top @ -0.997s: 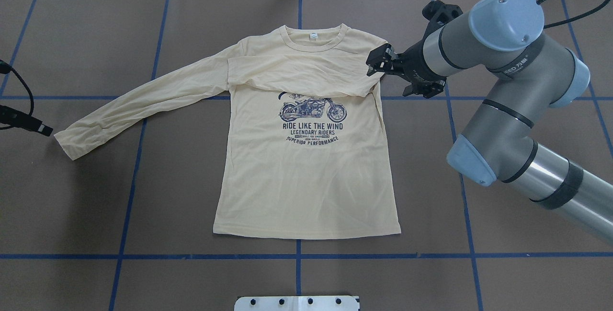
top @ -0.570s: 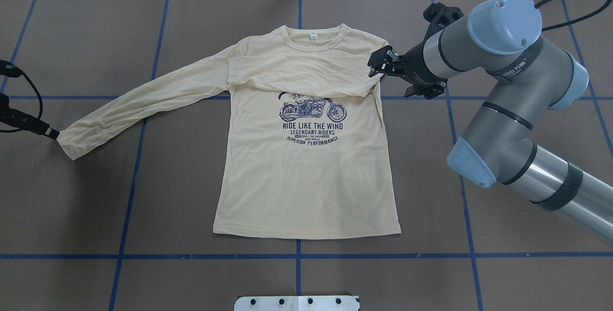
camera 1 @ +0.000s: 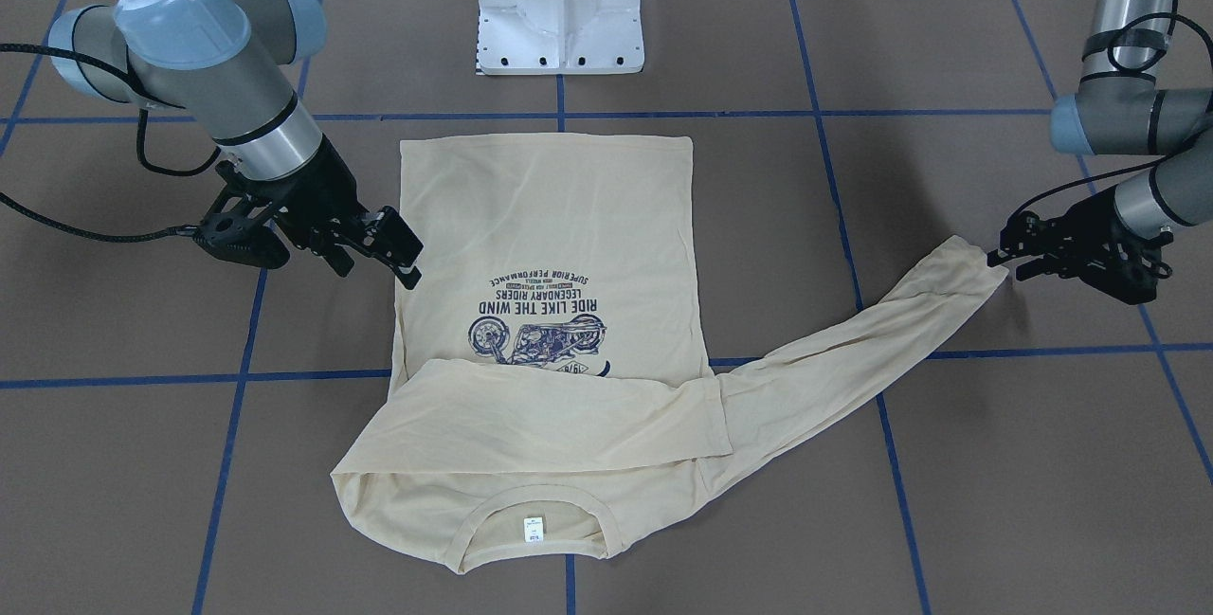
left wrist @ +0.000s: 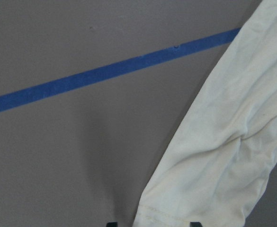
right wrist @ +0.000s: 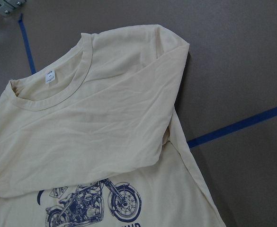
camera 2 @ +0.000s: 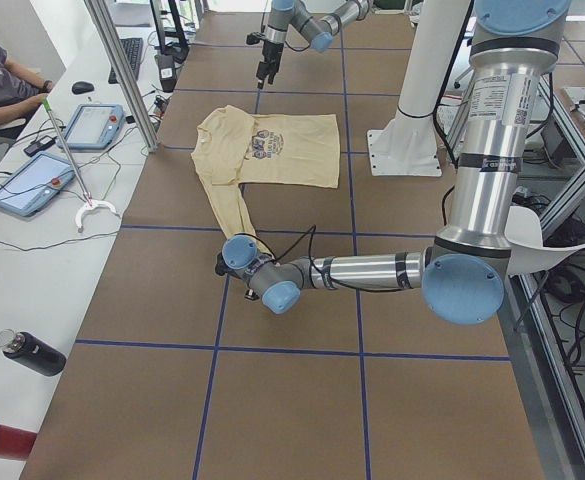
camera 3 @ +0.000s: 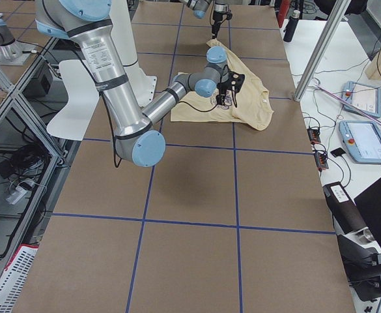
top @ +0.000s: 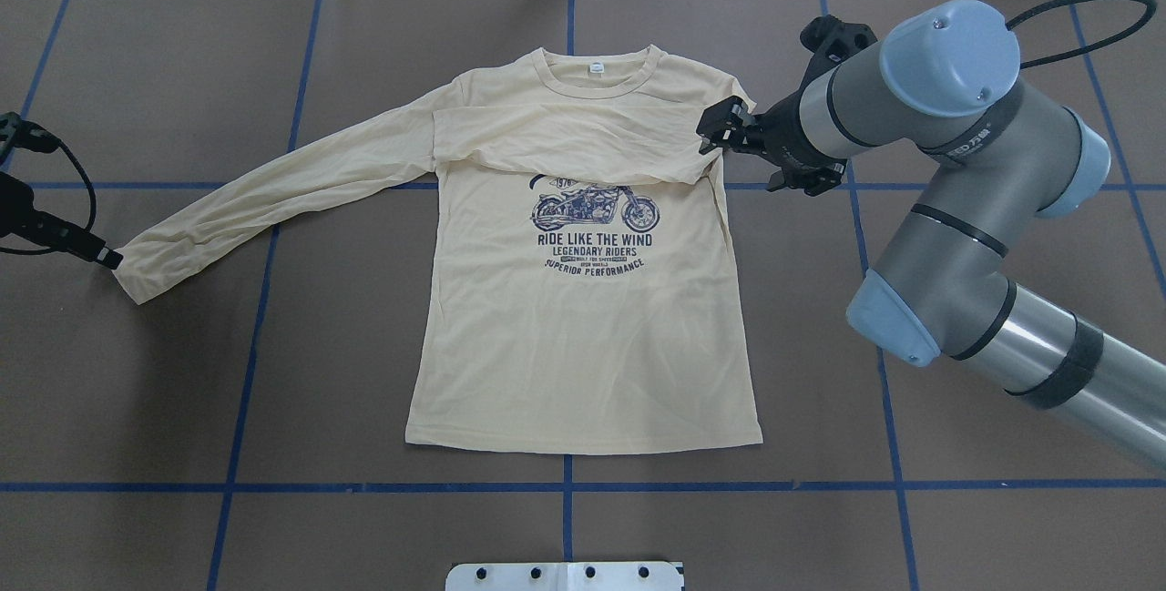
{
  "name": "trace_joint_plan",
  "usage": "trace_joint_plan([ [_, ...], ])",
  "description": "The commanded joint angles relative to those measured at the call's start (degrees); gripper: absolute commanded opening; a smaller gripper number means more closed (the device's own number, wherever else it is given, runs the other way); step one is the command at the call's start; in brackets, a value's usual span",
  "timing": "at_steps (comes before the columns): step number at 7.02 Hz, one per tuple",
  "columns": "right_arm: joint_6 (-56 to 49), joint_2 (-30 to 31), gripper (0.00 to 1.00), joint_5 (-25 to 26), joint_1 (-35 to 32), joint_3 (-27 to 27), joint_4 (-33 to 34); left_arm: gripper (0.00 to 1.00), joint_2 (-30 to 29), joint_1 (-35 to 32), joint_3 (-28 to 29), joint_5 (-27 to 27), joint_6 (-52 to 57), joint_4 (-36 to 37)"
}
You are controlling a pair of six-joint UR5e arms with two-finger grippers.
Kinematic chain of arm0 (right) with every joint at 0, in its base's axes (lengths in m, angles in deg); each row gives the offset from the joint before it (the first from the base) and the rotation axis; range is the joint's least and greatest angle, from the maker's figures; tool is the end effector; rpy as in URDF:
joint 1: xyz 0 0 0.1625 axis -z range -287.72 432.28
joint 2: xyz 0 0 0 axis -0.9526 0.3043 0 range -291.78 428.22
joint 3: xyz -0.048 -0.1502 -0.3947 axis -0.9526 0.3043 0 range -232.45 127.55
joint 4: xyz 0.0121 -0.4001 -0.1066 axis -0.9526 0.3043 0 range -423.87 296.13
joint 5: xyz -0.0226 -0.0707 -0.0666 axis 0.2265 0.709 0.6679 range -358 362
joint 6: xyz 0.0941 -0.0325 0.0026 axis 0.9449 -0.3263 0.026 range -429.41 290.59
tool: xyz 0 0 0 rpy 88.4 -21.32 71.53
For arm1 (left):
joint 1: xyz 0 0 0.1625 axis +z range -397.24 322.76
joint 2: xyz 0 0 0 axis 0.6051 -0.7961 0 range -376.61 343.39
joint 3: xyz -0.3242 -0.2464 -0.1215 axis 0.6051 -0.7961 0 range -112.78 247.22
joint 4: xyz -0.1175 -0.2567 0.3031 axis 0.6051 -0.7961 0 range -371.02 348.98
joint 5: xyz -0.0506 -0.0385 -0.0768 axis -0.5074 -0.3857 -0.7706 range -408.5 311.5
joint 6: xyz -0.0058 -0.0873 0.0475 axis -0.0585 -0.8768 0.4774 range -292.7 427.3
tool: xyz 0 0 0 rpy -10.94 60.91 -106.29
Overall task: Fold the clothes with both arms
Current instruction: 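Release the sleeve and raise the right gripper while the left gripper grasps the other cuff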
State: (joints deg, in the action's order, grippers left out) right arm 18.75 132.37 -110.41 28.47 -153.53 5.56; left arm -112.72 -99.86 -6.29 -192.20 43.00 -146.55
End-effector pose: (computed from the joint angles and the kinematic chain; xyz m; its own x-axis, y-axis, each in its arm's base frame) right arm -0.3887 -0.5050 0.2747 0.4006 0.3431 0.8496 -0.3953 0.9012 -0.1776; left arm 0.2042 -0.5096 0.6464 0.4394 0.3248 -0.8375 -0.2141 0.9433 0.2535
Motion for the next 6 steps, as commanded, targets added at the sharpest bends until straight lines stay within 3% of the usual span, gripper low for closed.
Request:
trace_joint_plan([
  [1, 0.00, 0.01, 0.99, 0.17, 0.22, 0.02, 0.00, 0.24, -0.04, 0.04, 0.13, 0.09, 0.04, 0.00],
  [2, 0.00, 0.01, 0.99, 0.09, 0.22, 0.02, 0.00, 0.00, -0.04, 0.04, 0.13, 0.00, 0.13, 0.00],
  [4, -0.17, 0.18, 0.99, 0.09, 0.22, 0.02, -0.09, 0.00, -0.39, 0.04, -0.57, 0.00, -0.48, 0.00],
  [6, -0.78, 2.28, 0.99, -0.18, -0.13, -1.21, -0.09, 0.00, -1.09, -0.05, -7.82, -0.44, -5.80, 0.87],
])
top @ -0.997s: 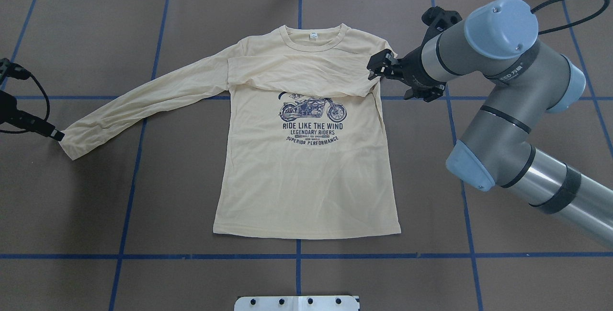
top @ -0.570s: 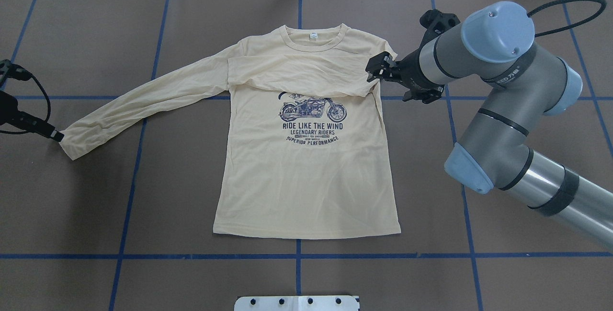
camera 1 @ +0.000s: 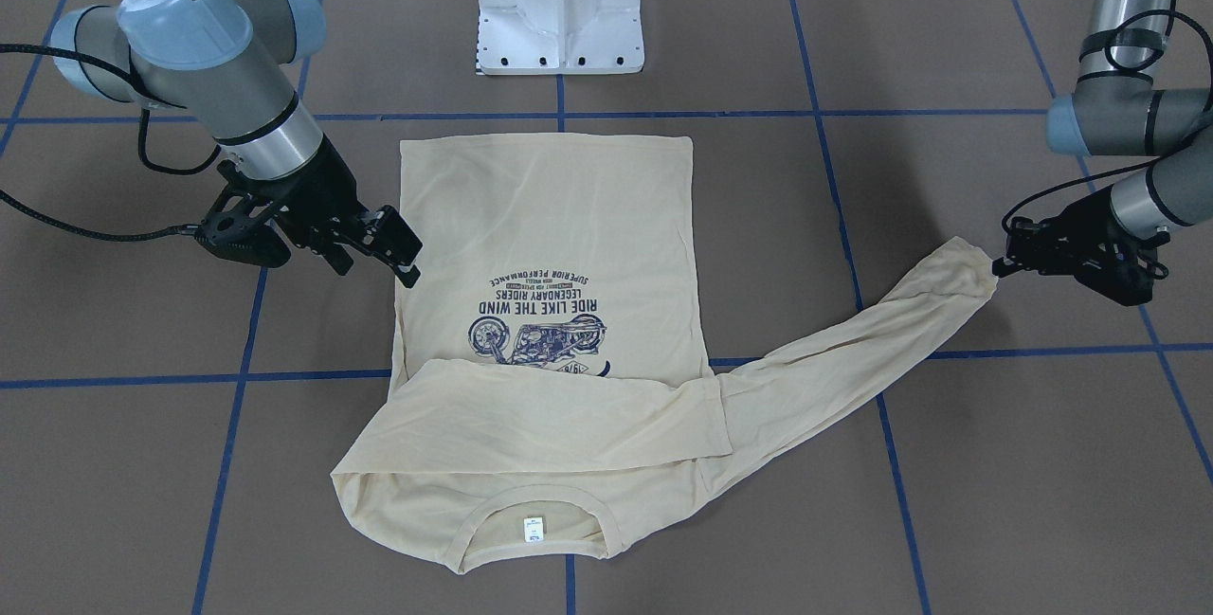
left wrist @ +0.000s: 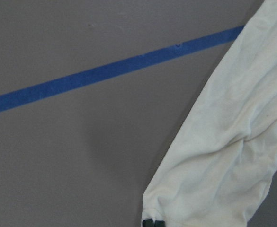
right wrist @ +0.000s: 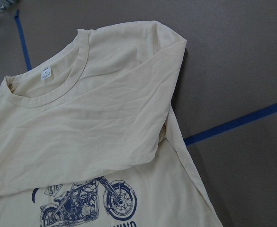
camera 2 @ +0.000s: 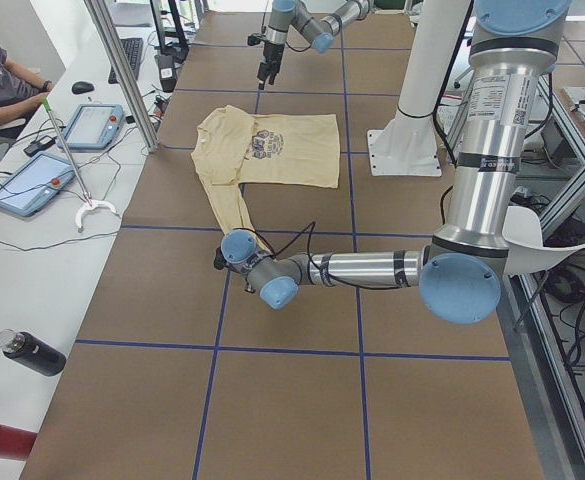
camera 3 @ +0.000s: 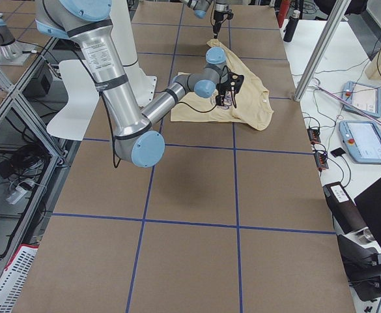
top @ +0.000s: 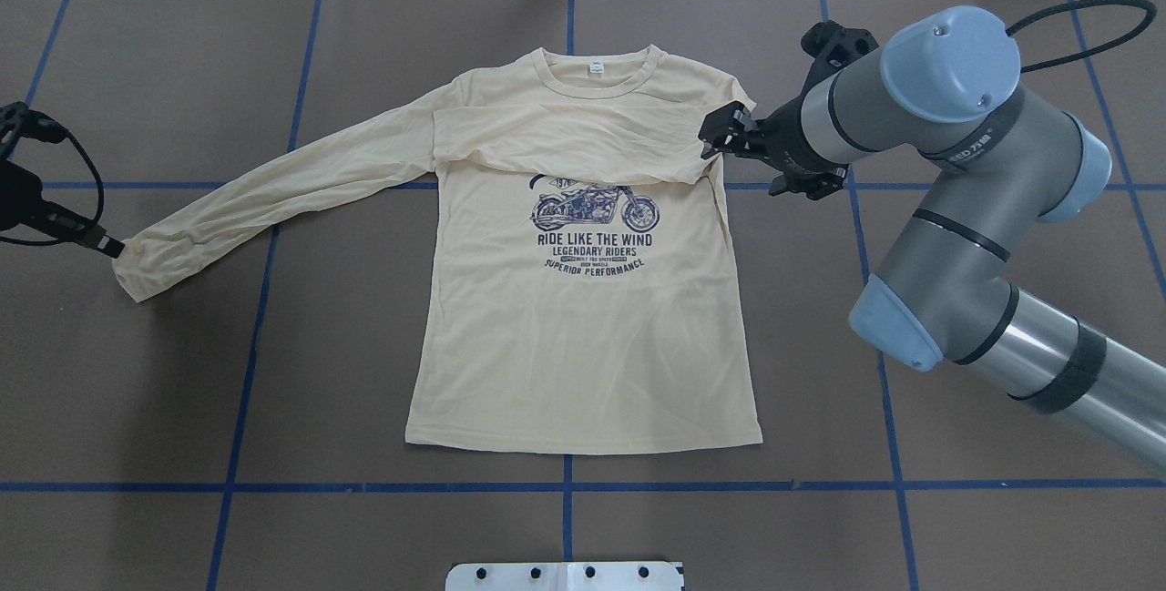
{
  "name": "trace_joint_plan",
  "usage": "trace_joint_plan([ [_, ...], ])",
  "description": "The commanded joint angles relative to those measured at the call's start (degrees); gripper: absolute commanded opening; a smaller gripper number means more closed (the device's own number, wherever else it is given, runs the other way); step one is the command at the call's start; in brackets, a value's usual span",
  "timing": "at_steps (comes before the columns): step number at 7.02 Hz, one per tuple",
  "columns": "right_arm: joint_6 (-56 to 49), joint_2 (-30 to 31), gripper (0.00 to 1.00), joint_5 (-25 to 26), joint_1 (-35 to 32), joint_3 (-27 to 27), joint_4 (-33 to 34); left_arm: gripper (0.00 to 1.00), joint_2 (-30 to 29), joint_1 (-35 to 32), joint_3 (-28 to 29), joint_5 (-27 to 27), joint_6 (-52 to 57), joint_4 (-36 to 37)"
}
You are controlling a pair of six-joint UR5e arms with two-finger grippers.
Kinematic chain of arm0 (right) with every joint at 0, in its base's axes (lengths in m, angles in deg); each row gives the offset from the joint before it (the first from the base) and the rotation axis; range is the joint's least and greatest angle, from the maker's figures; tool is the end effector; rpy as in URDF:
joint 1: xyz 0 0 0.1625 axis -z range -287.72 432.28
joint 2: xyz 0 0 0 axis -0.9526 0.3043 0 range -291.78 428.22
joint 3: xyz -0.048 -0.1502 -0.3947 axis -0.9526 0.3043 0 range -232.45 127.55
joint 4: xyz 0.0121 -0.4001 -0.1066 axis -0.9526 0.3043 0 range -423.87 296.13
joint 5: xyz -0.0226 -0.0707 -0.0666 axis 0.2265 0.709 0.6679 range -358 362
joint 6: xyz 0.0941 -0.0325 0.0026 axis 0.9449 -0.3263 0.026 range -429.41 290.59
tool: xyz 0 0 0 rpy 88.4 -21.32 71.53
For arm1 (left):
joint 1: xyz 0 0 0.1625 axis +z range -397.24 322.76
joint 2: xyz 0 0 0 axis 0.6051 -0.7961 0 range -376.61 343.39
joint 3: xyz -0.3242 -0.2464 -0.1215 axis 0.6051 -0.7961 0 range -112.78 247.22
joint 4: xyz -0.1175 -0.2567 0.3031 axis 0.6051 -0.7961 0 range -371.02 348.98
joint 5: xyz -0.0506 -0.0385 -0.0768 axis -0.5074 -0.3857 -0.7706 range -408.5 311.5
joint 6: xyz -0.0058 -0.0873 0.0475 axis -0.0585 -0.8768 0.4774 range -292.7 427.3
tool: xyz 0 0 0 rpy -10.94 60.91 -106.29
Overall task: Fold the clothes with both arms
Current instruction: 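Fold the other sleeve across the shirt front with the left gripper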
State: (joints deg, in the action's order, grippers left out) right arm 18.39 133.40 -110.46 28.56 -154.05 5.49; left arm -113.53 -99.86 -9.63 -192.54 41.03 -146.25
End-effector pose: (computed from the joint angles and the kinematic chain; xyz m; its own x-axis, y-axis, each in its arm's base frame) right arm -0.3862 -0.5011 0.2818 0.4083 0.3413 0.8466 -0.3916 0.9033 -0.1753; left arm 0.2086 -0.5173 0.6095 0.4157 0.3423 -0.8426 -0.1933 0.9386 0.2859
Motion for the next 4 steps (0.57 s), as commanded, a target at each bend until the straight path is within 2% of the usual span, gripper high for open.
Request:
trace_joint_plan([
  [1, -4.79, 3.27, 0.99, -0.30, -1.10, -1.30, -0.01, 0.00, -1.68, 0.05, -8.01, -0.19, -10.32, 0.75],
  [3, -11.74, 8.01, 0.99, -0.39, -3.38, -1.31, -0.01, 0.00, -12.62, 0.14, -8.31, -0.19, -28.12, 1.19],
  [4, -16.04, 11.95, 0.99, -0.48, -4.78, -1.05, -3.32, 0.00, -18.16, 2.92, -8.31, -0.01, -37.27, 1.20],
])
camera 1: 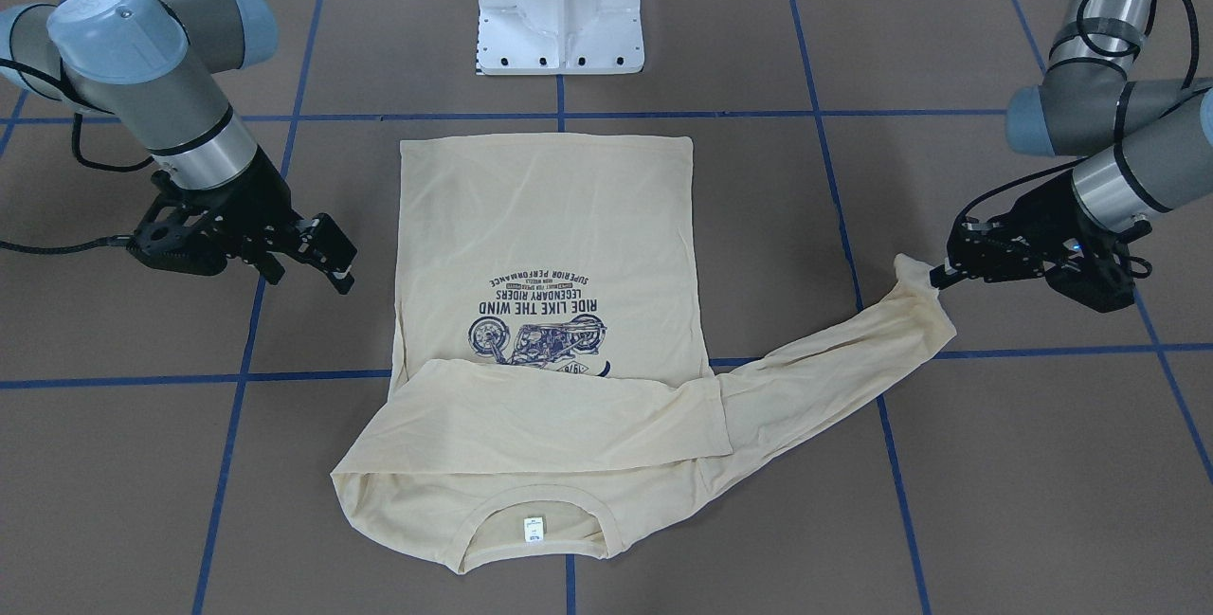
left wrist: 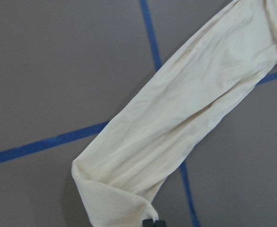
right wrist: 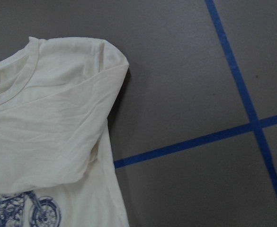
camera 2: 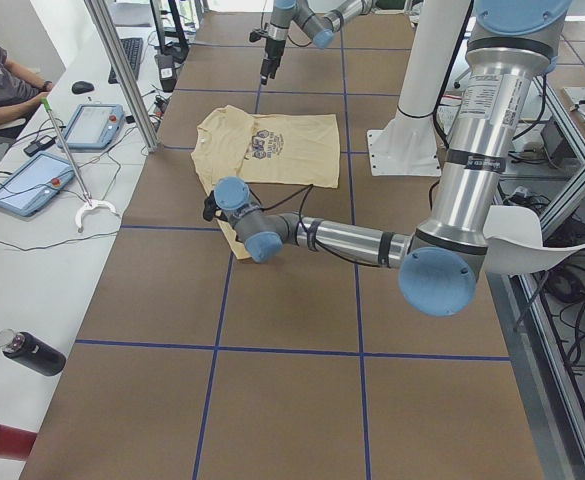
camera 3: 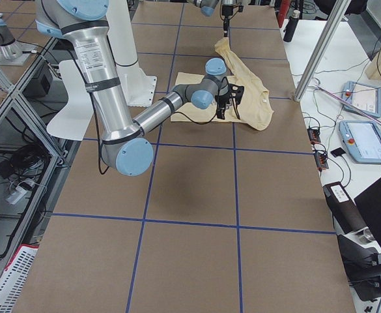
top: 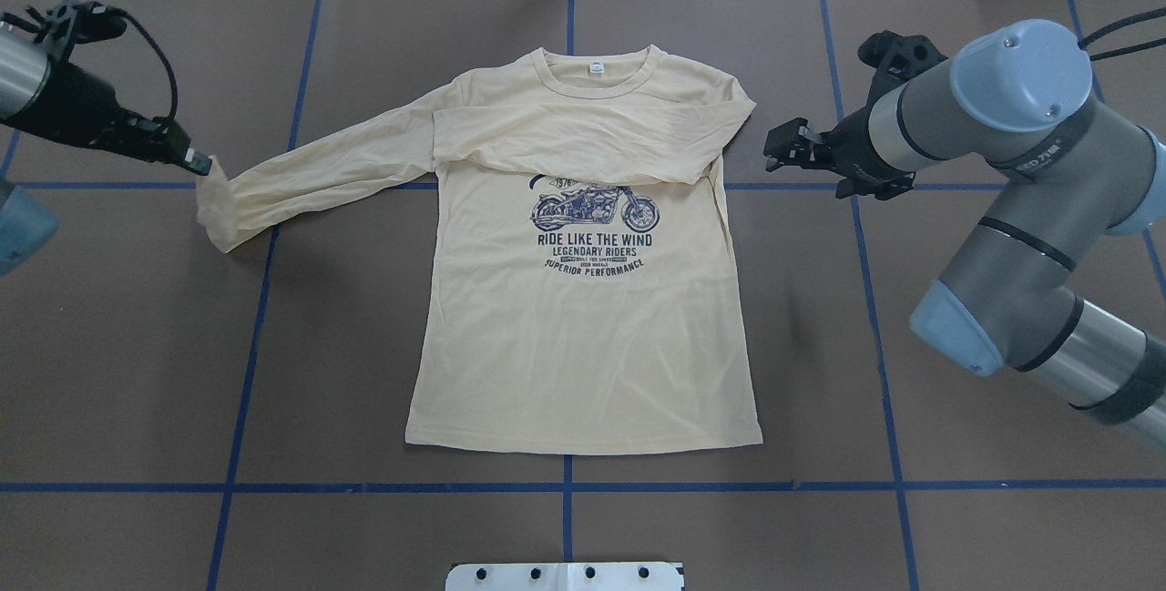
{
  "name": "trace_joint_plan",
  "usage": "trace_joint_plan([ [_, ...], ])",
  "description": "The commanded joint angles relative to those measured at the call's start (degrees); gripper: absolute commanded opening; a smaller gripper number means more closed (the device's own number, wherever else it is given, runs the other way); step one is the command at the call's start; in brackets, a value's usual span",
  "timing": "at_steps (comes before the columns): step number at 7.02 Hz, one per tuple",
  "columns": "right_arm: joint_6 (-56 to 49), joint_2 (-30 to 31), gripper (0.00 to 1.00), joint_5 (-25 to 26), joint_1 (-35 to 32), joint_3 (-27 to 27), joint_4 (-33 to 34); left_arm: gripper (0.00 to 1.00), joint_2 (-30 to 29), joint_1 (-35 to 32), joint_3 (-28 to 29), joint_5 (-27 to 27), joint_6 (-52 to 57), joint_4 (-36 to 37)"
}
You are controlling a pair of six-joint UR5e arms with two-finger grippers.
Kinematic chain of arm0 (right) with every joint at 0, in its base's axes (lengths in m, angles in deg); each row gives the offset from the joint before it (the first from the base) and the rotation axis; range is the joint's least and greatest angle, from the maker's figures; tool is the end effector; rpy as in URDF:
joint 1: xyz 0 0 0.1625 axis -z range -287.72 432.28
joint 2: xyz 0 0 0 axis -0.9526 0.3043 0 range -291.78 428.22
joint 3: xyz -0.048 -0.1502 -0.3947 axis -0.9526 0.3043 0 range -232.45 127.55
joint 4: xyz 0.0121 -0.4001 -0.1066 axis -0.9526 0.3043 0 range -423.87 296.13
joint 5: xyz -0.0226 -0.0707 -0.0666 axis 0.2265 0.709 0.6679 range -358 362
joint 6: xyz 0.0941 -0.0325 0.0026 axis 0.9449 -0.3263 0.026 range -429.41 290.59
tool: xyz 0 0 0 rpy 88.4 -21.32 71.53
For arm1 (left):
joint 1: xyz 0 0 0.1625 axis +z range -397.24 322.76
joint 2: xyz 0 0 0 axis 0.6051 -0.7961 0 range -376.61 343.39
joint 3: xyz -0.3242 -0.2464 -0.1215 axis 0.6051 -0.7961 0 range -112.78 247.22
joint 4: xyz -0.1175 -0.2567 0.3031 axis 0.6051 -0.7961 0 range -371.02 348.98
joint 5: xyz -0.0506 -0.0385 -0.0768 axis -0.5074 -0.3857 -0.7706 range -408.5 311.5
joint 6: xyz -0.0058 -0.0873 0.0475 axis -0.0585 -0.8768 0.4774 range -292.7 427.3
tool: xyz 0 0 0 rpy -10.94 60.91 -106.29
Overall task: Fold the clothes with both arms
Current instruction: 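Fold the other sleeve across the shirt front with the left gripper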
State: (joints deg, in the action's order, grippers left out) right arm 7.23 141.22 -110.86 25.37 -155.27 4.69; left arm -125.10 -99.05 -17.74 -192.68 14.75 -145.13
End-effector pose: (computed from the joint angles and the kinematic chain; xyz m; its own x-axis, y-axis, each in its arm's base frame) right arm -0.3398 -0.5017 0.3536 0.5236 0.2480 0.8151 -0.3545 0.9334 -0.0562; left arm 0.2460 -0.5702 0.4213 0.3182 0.1595 -0.9345 -0.0011 0.9858 0.1679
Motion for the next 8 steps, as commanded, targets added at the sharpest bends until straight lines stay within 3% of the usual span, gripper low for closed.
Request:
trace_joint_plan([
  [1, -9.09, 8.00, 0.99, -0.43, -3.26, 1.30, -6.55, 0.00, -11.86, 5.18, 0.32, 0.65, -18.83, 0.07],
  [2, -12.18, 9.60, 0.99, -0.70, -4.32, 2.53, -7.20, 0.00, -17.31, 8.00, 0.93, 2.92, -26.48, 0.07],
  [3, -15.43, 11.36, 0.99, -0.70, -5.20, 3.24, -7.29, 0.00, -21.80, 11.94, 1.55, 9.12, -33.34, -0.01],
  [5, -19.24, 12.69, 0.99, -0.70, -6.35, 5.17, -7.38, 0.00, -35.23, 17.23, 12.04, 17.94, -41.20, -0.10],
  [6, -19.68, 12.69, 0.99, -0.70, -6.70, 6.05, -7.73, 0.00, -39.12, 19.52, 15.84, 21.71, -41.66, -0.54],
  [8, -19.86, 13.04, 0.99, -1.57, -7.58, 11.30, -15.95, 0.00, -41.60, 24.09, 18.67, 28.93, -42.81, -0.98],
])
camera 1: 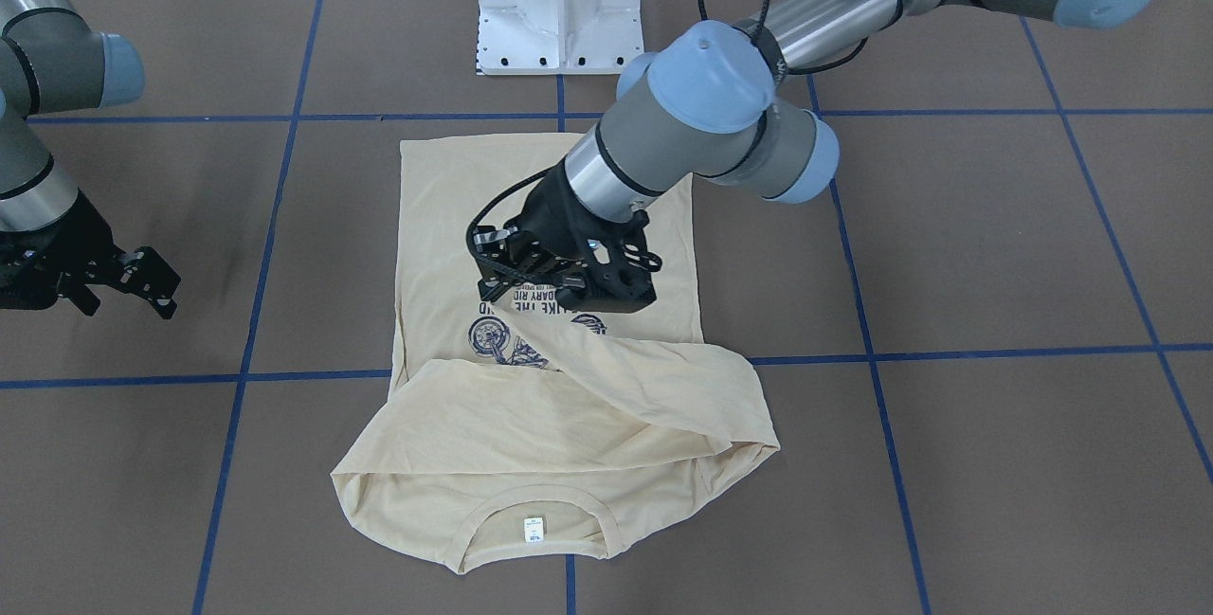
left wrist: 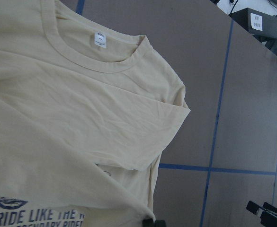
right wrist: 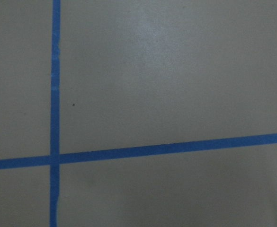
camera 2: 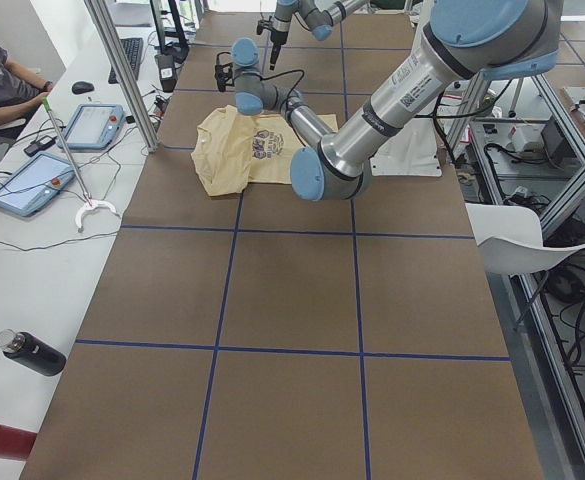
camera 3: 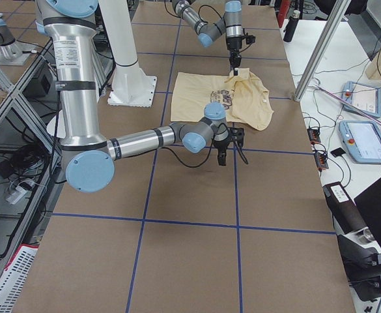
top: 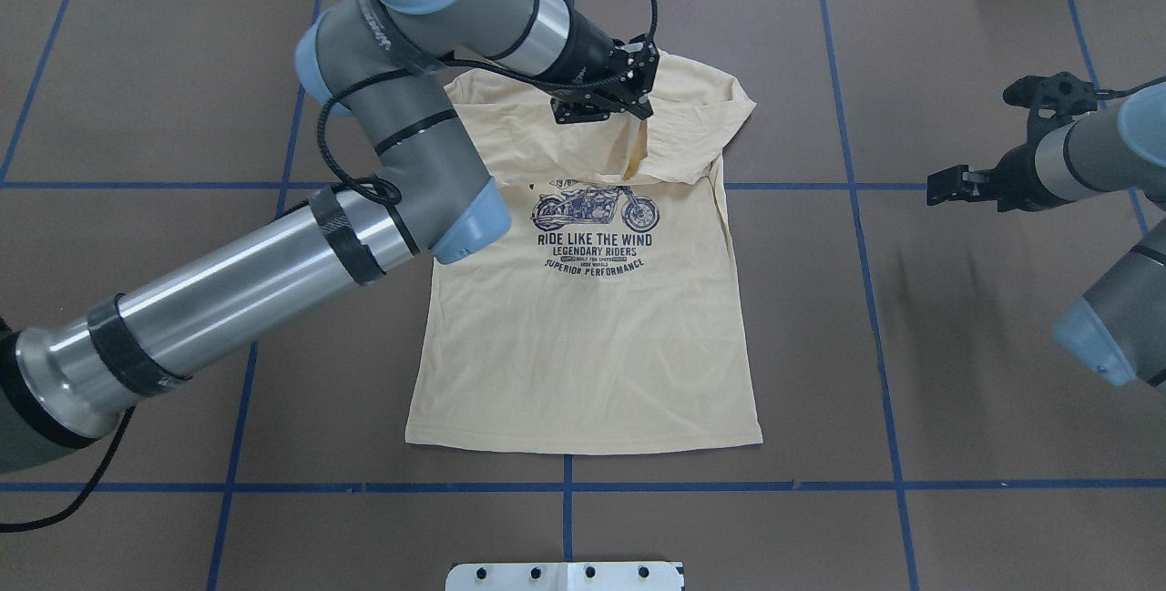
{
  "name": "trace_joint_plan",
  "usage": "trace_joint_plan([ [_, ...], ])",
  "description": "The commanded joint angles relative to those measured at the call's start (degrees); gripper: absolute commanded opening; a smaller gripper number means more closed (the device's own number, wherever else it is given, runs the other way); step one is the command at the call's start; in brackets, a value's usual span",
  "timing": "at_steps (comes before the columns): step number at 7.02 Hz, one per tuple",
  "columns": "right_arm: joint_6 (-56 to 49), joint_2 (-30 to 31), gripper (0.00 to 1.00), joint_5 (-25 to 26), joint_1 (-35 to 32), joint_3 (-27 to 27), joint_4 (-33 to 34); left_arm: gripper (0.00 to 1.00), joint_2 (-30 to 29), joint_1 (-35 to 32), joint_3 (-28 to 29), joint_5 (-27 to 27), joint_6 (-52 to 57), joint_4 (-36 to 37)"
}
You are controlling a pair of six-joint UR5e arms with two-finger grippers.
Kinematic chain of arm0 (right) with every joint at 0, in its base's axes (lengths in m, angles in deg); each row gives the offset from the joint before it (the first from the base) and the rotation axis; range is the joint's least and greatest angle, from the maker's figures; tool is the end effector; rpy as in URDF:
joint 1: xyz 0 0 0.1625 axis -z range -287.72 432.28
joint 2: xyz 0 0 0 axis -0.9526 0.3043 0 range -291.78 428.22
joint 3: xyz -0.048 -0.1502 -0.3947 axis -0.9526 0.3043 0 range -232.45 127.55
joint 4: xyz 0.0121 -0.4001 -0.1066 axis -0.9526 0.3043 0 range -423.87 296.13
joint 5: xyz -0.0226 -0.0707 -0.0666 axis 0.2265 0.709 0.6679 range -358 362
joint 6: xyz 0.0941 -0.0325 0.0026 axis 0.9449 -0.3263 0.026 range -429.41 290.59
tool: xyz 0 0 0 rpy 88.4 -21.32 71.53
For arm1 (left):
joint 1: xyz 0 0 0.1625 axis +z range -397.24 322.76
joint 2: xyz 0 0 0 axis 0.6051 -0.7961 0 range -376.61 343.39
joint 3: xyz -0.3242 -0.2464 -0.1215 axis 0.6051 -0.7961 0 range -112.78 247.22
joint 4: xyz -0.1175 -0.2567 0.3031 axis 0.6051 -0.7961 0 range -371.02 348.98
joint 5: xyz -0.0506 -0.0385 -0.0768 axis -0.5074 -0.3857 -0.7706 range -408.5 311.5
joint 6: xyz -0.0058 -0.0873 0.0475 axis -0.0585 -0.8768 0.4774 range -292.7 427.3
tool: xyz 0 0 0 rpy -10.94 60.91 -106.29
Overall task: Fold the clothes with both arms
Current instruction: 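Fold the other sleeve across the shirt front with the left gripper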
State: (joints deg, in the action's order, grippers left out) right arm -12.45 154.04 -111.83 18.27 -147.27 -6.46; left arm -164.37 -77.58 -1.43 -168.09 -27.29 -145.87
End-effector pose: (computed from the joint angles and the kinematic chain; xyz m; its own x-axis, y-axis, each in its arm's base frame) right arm -0.2499 -0.5025 0.5270 0.6861 0.0959 0.7212 -0.2487 0.9625 0.1087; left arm 0.5368 -0.5662 0.0710 0.1001 -0.1764 -0.9792 0.1996 0.9677 -0.1539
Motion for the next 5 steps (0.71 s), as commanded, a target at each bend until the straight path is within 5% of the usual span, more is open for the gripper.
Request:
trace_joint_plan([
  [1, -0.18, 0.14, 0.99, -2.61, -1.52, 5.24, -8.07, 0.00, -5.75, 3.33, 6.48, 4.89, -2.08, -0.41],
  [4, -0.35, 0.05, 0.99, -3.59, -1.71, 5.44, -8.10, 0.04, -8.84, 5.89, 13.52, 11.48, -2.36, -6.03],
  [5, 0.52, -0.47, 1.00, -3.59, -1.62, 5.35, -8.10, 0.63, -8.95, 5.98, 14.07, 11.83, -2.27, -6.47],
])
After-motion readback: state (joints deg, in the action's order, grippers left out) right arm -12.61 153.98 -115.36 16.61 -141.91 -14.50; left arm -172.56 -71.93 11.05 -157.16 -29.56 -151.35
